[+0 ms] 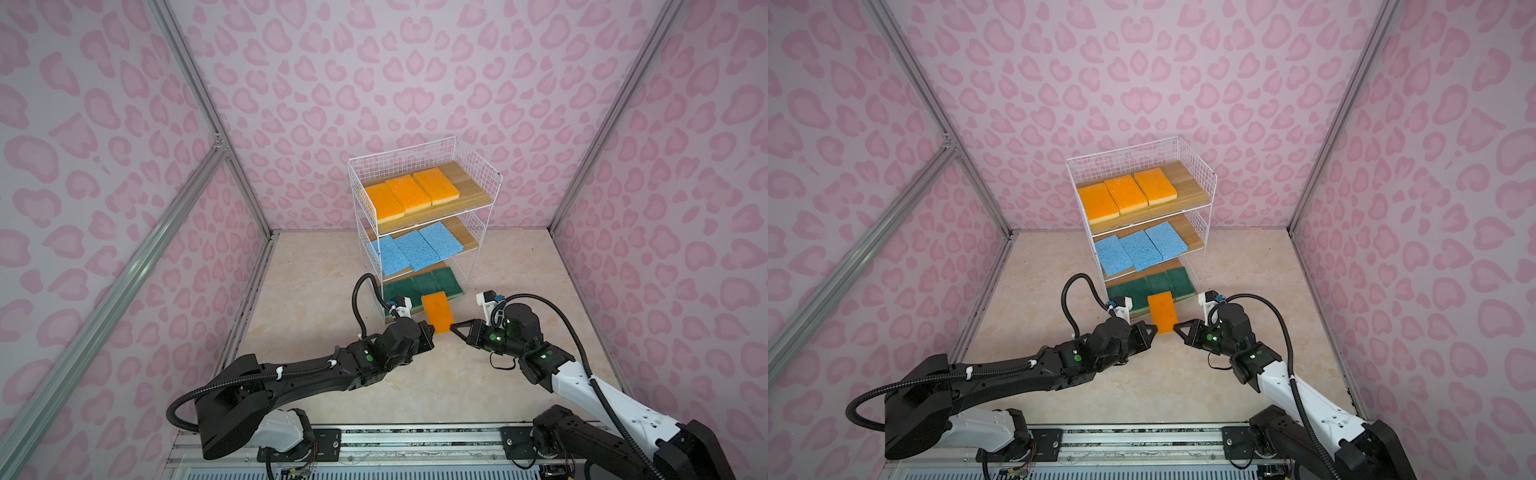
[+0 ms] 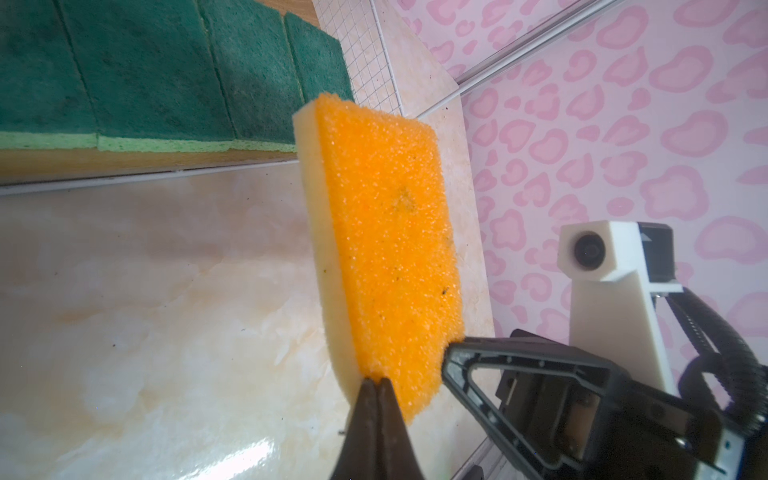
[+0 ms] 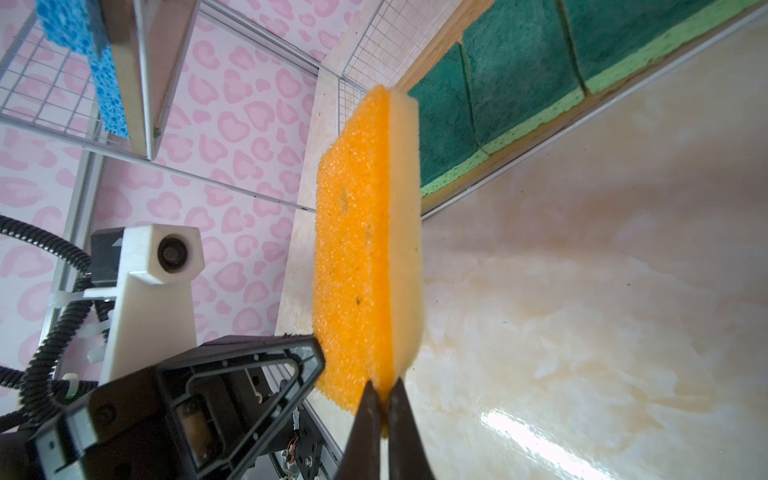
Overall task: Place and organize the cleaning sponges onto the shelf
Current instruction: 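Hold the sponge upright with the left gripper while the right gripper grasps its edge, then carry the sponge to the top shelf with the right gripper while the left withdraws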
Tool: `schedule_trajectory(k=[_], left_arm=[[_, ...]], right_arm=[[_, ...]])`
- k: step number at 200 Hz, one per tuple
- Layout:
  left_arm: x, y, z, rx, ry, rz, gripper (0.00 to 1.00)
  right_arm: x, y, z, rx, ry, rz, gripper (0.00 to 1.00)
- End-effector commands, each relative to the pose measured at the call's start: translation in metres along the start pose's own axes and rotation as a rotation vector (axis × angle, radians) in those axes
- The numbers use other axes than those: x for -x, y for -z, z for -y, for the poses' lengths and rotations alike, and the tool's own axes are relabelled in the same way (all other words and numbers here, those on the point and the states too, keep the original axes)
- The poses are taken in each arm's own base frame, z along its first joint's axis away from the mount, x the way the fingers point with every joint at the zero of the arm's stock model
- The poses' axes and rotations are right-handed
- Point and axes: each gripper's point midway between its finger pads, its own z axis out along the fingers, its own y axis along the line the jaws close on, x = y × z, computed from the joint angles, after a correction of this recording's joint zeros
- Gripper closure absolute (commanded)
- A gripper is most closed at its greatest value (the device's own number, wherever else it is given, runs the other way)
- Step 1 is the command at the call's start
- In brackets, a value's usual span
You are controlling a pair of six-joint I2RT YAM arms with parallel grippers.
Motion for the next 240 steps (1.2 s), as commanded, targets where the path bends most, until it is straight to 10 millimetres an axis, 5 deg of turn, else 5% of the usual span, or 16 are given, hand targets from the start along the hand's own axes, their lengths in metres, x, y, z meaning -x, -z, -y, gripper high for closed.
schedule_trajectory(k=[1,20,43,76,97,176,240], left_arm=[[0.007,0.005,0.009,-0.037,-0.009,0.03,0.95],[0.008,0.007,0.011,-0.041,-0.017,0.035,0.87],[0.009,0.01,0.012,-0.05,-0.035,0.043,0.6],[0.014,0.018,0.014,-0.057,-0.071,0.072,0.4],[0.016,0.024,0.013,-0.054,-0.091,0.081,0.17],[0.01,0.051,-0.004,-0.003,-0.207,0.071,0.13],[0.017,0.081,-0.018,0.034,-0.277,0.092,0.13]], right_arm=[[0.004,0.002,0.002,-0.018,0.017,0.021,1.0],[0.005,0.004,0.001,-0.02,0.021,0.035,1.0],[0.008,0.008,-0.003,-0.017,0.033,0.048,1.0],[0.005,0.012,-0.004,-0.028,0.055,0.031,1.0],[0.003,0.016,-0.006,-0.034,0.07,0.024,1.0],[0.023,0.067,-0.03,-0.121,0.199,0.044,1.0],[0.081,0.117,-0.106,-0.16,0.42,0.144,1.0]])
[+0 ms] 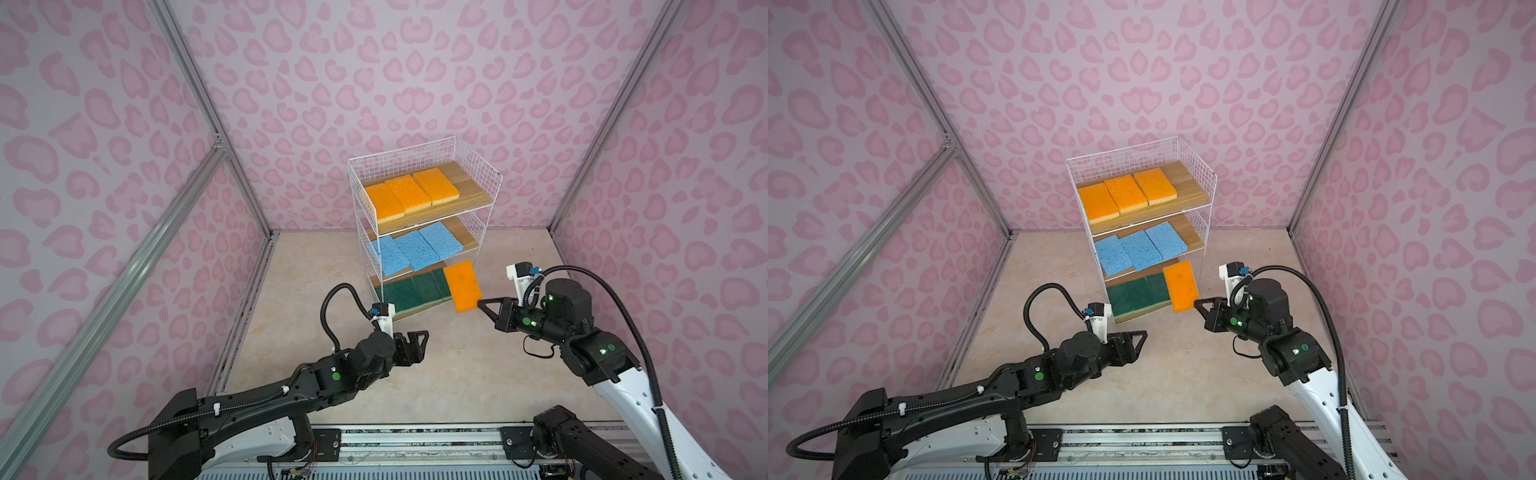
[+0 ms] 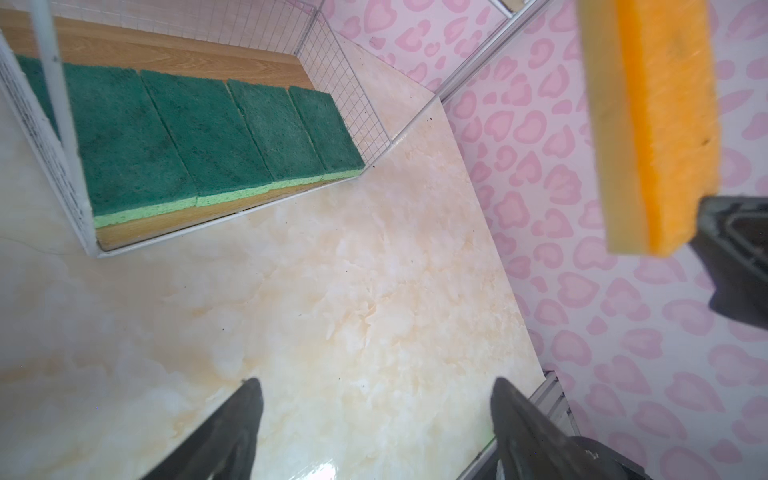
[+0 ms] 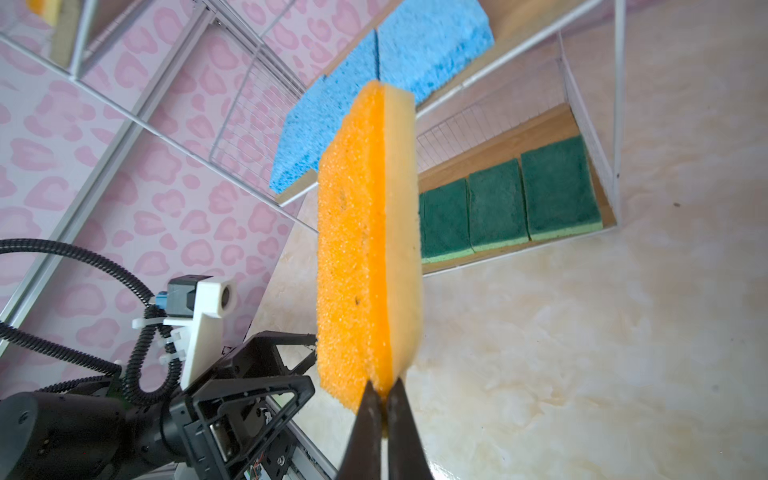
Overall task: Place and organize the cleaning sponges onto the shelf
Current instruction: 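Carry the sponge to the top shelf with the right gripper while the left withdraws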
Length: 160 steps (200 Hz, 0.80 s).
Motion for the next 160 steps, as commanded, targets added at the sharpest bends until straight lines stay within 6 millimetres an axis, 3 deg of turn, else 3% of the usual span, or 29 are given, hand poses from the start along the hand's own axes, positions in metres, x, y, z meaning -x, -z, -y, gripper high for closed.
schedule_trajectory(k=[1,73,98,133,160], left_arm=[[0.001,0.008,-0.013,0.046,-0.048,0.009,0.13],[0.008,0.026,-0.026,0.073,-0.085,0.04,0.13],[0.013,0.033,-0.03,0.085,-0.099,0.064,0.12],[0.016,0.035,-0.036,0.096,-0.106,0.078,0.12],[0.016,0.033,-0.041,0.109,-0.111,0.077,0.12]], right_arm=[[0.017,0.014,-0.004,-0.068,0.102,0.004,1.0],[0.142,0.048,-0.077,-0.079,0.31,0.159,1.0],[0.177,0.048,-0.094,-0.094,0.366,0.175,1.0],[0.216,0.031,-0.099,-0.13,0.405,0.188,1.0],[0.232,0.013,-0.092,-0.154,0.412,0.2,1.0]])
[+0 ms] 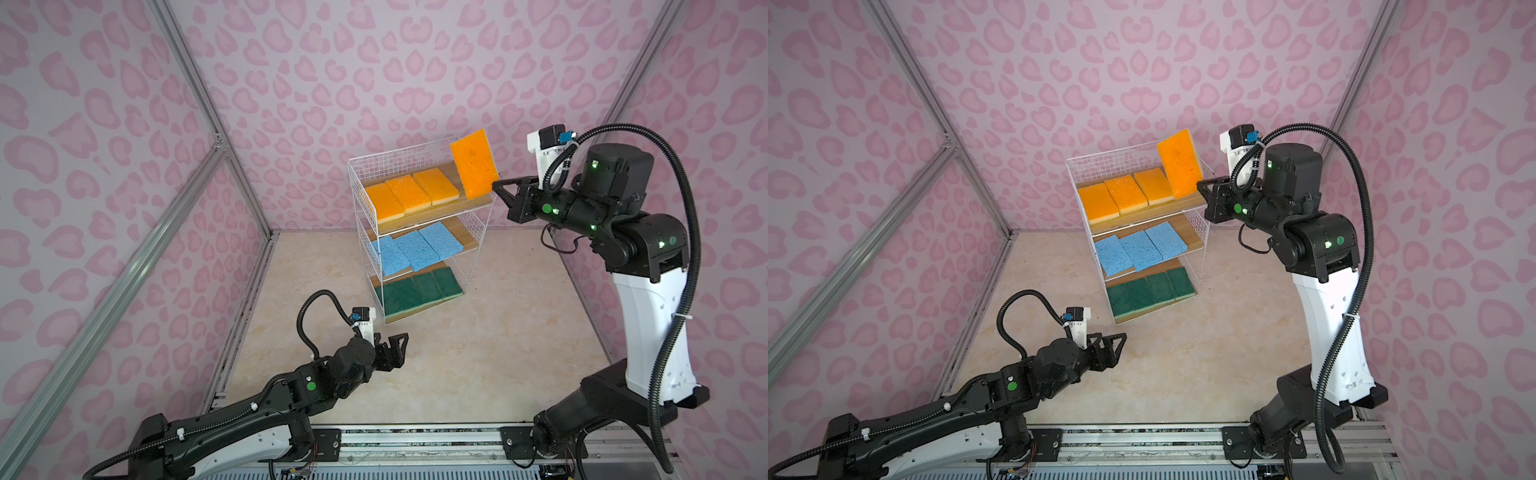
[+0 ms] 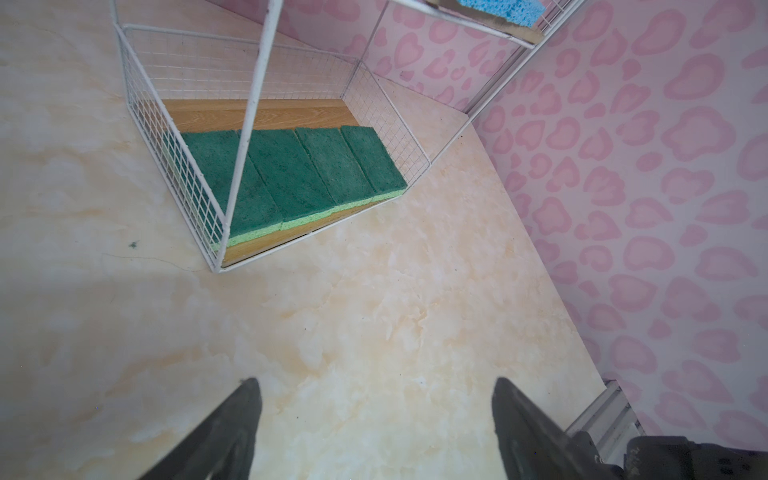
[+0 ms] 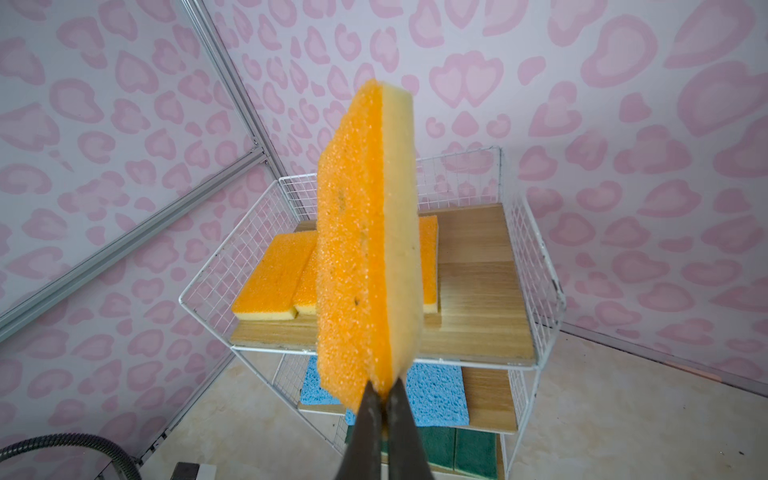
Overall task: Place and organize the cleaning sponges onto the shelf
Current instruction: 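Carry the sponge to the top shelf with the right gripper while the left withdraws, then lower the upright orange sponge flat beside the others and open the right gripper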
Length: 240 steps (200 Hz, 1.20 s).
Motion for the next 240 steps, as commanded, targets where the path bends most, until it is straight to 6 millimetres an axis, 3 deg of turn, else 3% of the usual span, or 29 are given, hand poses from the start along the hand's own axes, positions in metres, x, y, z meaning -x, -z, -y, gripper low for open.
schedule_trajectory(k=[1,116,240], left_arm=[[0.002,-0.001,-0.006,0.022,-0.015,0.014,0.12],[-0.007,-0.016,-0.013,0.032,0.009,-0.024,0.13],[-0.012,-0.015,-0.018,0.031,0.035,-0.03,0.14]], right_arm=[[-0.01,-0.013,0.012,-0.044,0.02,-0.05,1.0],[-0.019,-0.067,0.065,-0.223,0.054,-0.079,1.0],[-0.03,-0.095,0.061,-0.129,0.001,-0.1,1.0]])
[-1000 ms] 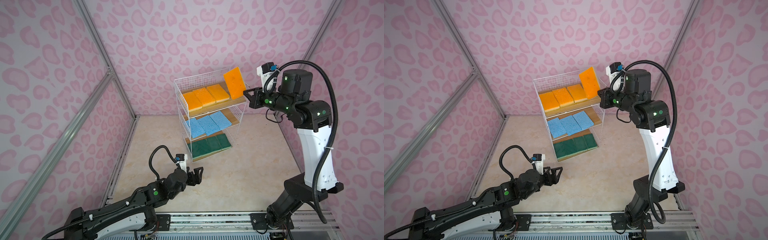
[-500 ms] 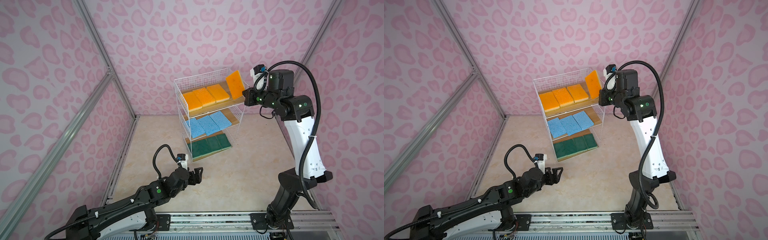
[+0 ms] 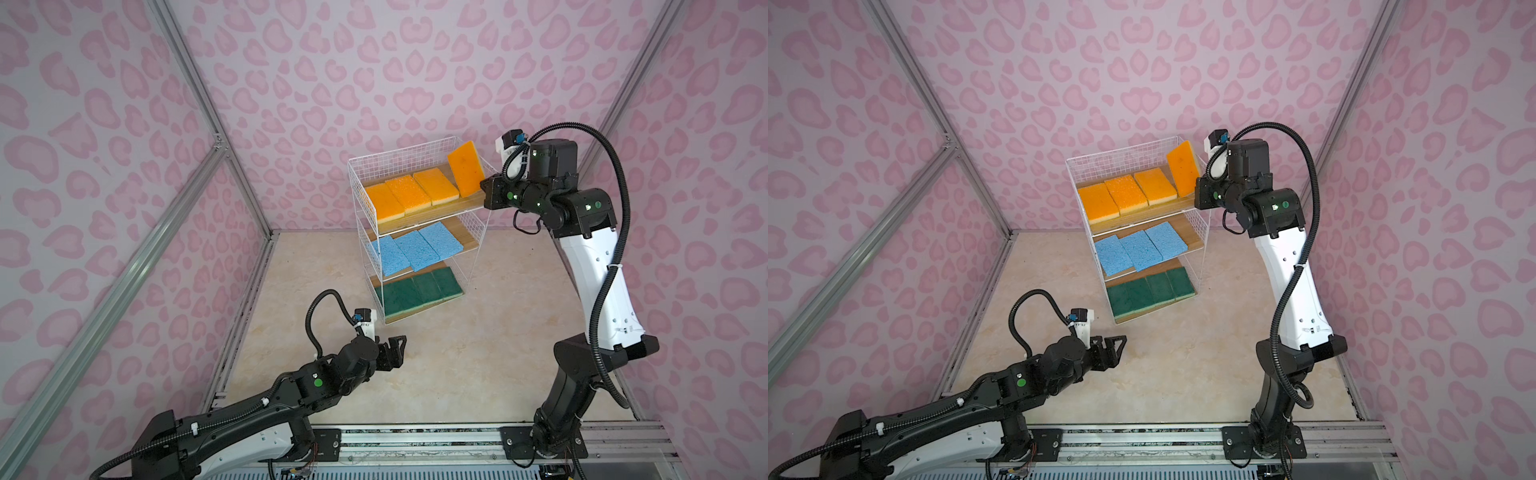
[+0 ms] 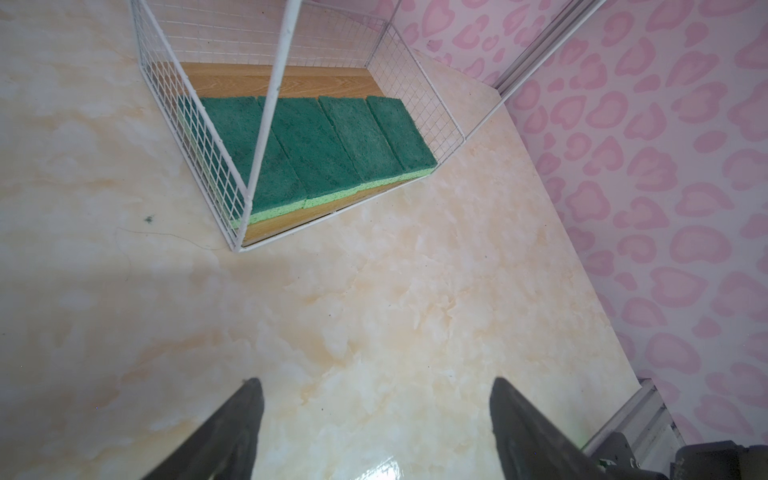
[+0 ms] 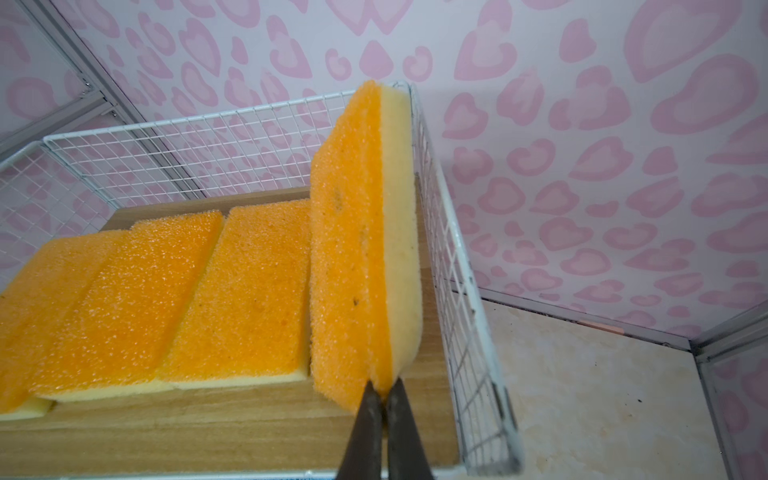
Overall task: Place and organize the cleaning sponges onto the shelf
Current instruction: 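Lower the upright orange sponge flat beside the others and open the right gripper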
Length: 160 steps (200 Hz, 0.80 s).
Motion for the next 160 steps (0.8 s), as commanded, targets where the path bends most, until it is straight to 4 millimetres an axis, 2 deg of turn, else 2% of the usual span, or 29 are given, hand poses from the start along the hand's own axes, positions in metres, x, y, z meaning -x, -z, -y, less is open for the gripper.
schedule_trajectory(k=[1,46,101,126,160], left_arm=[[0.003,0.0,0.002,-0.016,0.023,0.018,0.14],[0.003,0.0,0.001,-0.012,0.023,0.02,0.14],[0.003,-0.001,0.002,-0.012,0.018,0.02,0.14],[0.002,-0.003,0.003,-0.014,0.019,0.016,0.14],[0.002,-0.005,0.005,-0.013,0.012,0.009,0.14]], right_arm=[[0.003,-0.007,-0.008,0.063,-0.026,0.011,1.0],[0.003,-0.006,-0.02,0.161,-0.068,0.016,1.0],[0.009,0.002,0.001,0.108,-0.101,0.04,1.0],[0.01,0.008,0.002,0.126,-0.112,0.04,1.0],[0.0,0.007,-0.002,0.154,-0.111,0.009,1.0]])
